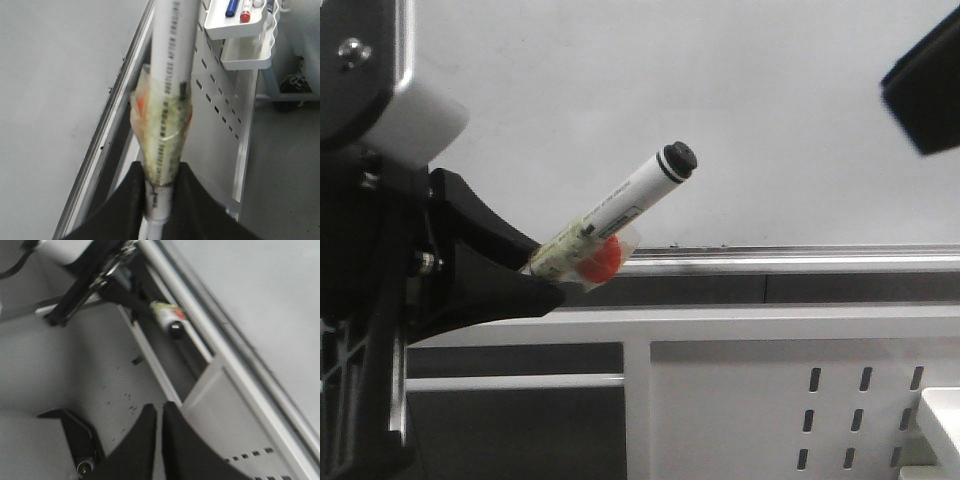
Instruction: Write number 1 on whiteboard
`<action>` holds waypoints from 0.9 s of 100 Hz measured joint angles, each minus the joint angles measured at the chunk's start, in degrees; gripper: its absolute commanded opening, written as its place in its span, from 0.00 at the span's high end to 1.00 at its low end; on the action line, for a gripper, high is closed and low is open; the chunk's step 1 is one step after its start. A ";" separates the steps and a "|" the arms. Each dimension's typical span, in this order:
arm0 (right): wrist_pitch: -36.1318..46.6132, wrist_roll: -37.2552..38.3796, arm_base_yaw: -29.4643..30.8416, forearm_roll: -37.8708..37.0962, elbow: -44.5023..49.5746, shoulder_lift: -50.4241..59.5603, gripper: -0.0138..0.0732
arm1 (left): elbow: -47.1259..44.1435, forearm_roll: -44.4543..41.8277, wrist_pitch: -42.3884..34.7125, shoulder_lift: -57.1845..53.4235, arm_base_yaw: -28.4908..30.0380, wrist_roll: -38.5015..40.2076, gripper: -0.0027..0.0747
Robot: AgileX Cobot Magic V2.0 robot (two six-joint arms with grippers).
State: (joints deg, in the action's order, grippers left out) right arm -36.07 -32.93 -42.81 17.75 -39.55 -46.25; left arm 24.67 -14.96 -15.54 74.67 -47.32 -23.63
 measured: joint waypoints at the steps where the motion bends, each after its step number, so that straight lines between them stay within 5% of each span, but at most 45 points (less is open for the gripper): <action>1: 0.32 -0.13 -0.32 0.00 0.00 -0.54 0.63 | 0.05 0.01 0.45 -0.11 0.00 0.00 0.99; 16: 5.54 -0.88 -6.85 -0.23 0.00 -5.56 0.36 | 0.17 -1.43 4.32 -2.31 0.00 0.00 0.99; 61: 21.06 -1.10 -10.00 -3.99 -1.51 -15.41 0.37 | 0.17 -4.00 7.45 -7.63 -2.79 0.00 0.99; 90: 22.76 -1.10 -10.00 -4.86 -1.53 -18.82 0.37 | 0.17 -4.13 5.56 -8.53 -3.02 0.00 0.99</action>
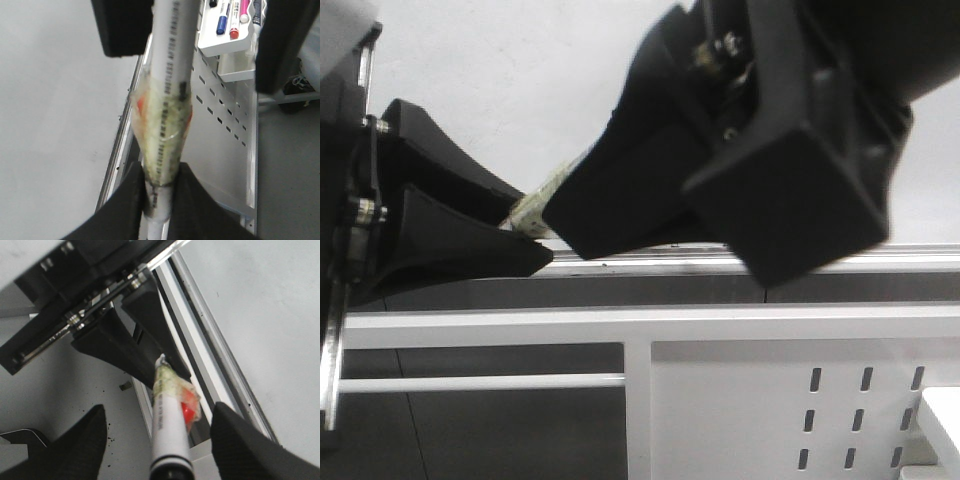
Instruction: Write number 1 on whiteboard
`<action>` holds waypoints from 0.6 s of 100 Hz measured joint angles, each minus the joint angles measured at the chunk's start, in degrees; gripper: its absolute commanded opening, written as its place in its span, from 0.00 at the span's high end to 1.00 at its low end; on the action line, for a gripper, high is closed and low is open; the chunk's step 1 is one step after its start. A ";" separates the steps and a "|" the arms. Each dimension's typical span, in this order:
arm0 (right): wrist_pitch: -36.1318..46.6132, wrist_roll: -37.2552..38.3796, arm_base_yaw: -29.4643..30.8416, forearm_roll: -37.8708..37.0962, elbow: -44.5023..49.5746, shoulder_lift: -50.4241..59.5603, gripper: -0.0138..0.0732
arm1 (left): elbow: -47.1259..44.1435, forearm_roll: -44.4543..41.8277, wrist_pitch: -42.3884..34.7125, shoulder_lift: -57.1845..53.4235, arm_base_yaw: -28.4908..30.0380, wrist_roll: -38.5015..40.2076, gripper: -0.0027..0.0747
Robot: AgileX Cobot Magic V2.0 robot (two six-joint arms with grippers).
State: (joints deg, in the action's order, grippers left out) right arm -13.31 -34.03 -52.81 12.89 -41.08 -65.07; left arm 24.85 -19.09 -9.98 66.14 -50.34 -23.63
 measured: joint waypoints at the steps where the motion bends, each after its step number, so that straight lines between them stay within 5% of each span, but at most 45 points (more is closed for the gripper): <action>1: 0.00 0.00 0.00 0.00 0.00 0.00 0.38 | 0.00 0.00 -0.10 0.00 0.00 0.00 0.99; 11: 0.13 0.00 0.00 -0.03 0.00 -0.21 0.52 | 0.00 -0.03 -0.20 0.00 0.00 -0.09 0.99; 26: 0.37 0.00 0.00 -0.12 0.00 -0.21 0.93 | 0.00 -0.23 -0.20 0.00 -0.03 -0.09 0.99; 47: 0.97 0.00 0.00 -1.86 0.00 -0.21 0.92 | 0.00 0.14 0.18 -0.13 -0.14 -0.09 0.92; 60: 1.09 0.00 0.00 -2.25 0.00 -0.09 0.92 | 0.00 3.38 0.18 -0.13 -0.14 -0.30 0.61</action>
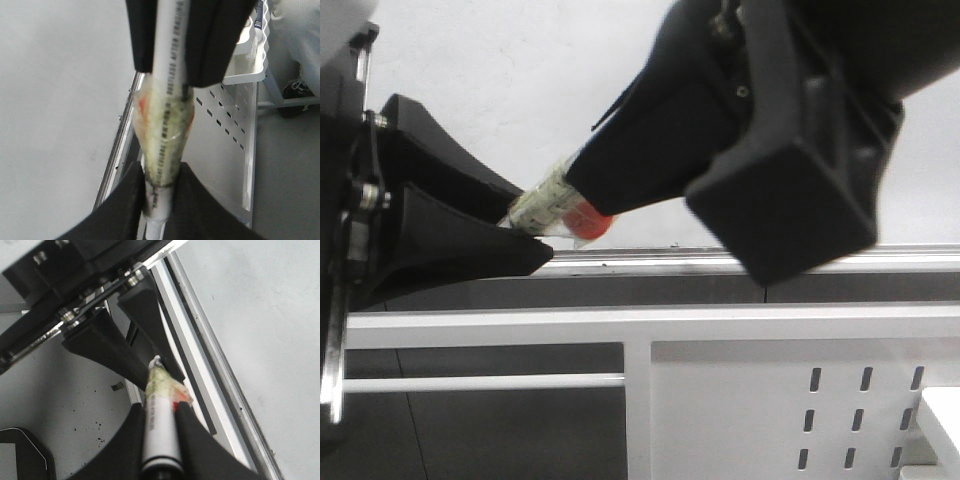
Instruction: Write number 1 on whiteboard
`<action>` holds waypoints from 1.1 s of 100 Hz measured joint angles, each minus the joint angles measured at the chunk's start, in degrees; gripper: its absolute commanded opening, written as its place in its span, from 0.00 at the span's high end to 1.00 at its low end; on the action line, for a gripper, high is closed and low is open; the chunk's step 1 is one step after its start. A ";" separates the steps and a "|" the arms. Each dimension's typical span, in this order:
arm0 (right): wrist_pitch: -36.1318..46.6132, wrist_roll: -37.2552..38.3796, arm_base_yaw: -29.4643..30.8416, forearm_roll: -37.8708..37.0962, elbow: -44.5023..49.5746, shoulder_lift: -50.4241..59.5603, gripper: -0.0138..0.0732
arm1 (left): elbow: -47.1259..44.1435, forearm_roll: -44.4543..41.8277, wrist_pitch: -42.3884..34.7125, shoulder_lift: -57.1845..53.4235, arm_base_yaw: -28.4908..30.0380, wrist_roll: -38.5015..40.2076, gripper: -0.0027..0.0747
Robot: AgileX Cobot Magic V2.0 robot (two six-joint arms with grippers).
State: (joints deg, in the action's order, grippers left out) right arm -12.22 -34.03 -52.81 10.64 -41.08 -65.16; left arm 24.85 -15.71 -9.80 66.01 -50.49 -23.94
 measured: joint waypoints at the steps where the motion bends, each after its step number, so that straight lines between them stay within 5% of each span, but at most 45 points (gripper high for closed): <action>1: 0.00 0.00 0.00 0.00 0.00 0.09 0.92 | 0.00 0.57 0.00 -0.10 0.00 0.00 0.59; 13: 0.26 0.00 0.00 0.00 0.00 2.63 0.92 | 0.00 5.77 0.13 -1.02 0.00 0.00 0.36; 37: -0.17 0.12 0.00 0.30 0.00 9.44 0.92 | -1.87 13.10 -0.60 -7.26 0.00 0.00 0.44; 65: -0.81 2.37 0.00 0.80 1.18 12.81 0.92 | -11.40 27.60 -12.18 -17.94 0.00 0.00 0.44; 110: 16.42 5.21 5.53 8.19 10.41 13.27 0.92 | -21.21 49.04 -35.89 -22.15 0.00 0.00 0.44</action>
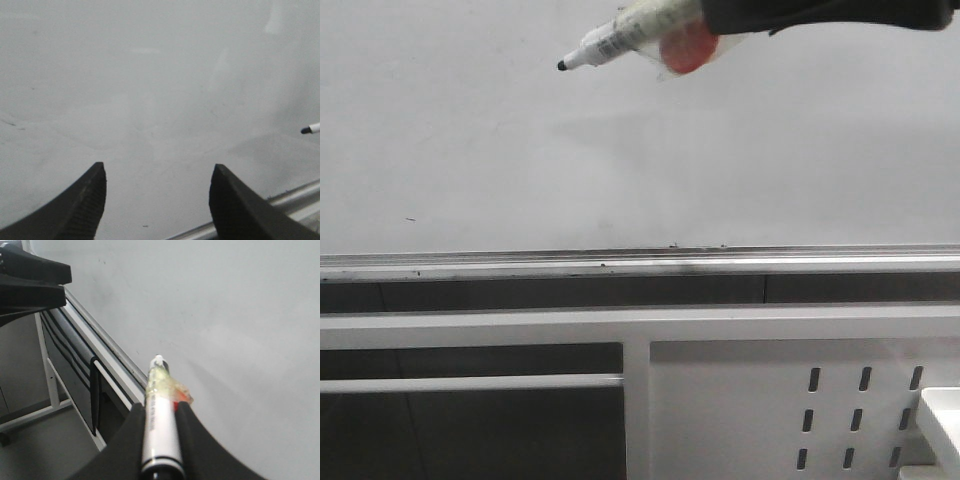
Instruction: Write number 1 on whiteboard
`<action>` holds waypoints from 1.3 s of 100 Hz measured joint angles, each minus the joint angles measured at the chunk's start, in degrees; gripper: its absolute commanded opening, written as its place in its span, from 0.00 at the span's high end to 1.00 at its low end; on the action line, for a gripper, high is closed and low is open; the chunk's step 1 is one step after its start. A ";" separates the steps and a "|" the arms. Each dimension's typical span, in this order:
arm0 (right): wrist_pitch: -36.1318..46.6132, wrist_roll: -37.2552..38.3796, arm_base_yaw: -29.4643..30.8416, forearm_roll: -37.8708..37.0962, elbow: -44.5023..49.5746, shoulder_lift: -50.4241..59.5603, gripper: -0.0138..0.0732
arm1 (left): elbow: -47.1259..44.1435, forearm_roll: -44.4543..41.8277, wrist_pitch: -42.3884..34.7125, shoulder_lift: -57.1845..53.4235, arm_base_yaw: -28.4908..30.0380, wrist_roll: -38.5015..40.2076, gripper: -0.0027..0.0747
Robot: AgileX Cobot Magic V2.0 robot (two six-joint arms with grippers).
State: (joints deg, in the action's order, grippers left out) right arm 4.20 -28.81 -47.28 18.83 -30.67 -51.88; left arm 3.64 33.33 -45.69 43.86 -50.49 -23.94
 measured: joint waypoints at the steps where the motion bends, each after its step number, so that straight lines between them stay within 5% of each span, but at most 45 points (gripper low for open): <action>1: 0.22 0.00 -0.01 0.13 0.00 0.01 0.92 | 0.00 0.30 -0.22 0.00 0.00 0.00 0.44; 72: 9.47 0.00 7.45 1.06 0.00 -5.65 0.92 | 0.00 3.25 -6.97 -0.17 0.00 -1.25 0.44; 113: 4.35 0.00 9.01 0.70 0.00 -12.74 0.92 | 0.00 3.38 -8.23 -0.17 0.00 -1.25 0.44; 130: -0.86 0.00 4.20 1.06 -0.74 -10.64 0.92 | 0.00 -1.05 -6.68 -0.17 0.00 -1.25 0.45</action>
State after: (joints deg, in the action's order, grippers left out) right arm 3.34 -28.81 -43.08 19.89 -31.41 -62.52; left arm 3.64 32.28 -52.37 43.68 -50.49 -25.19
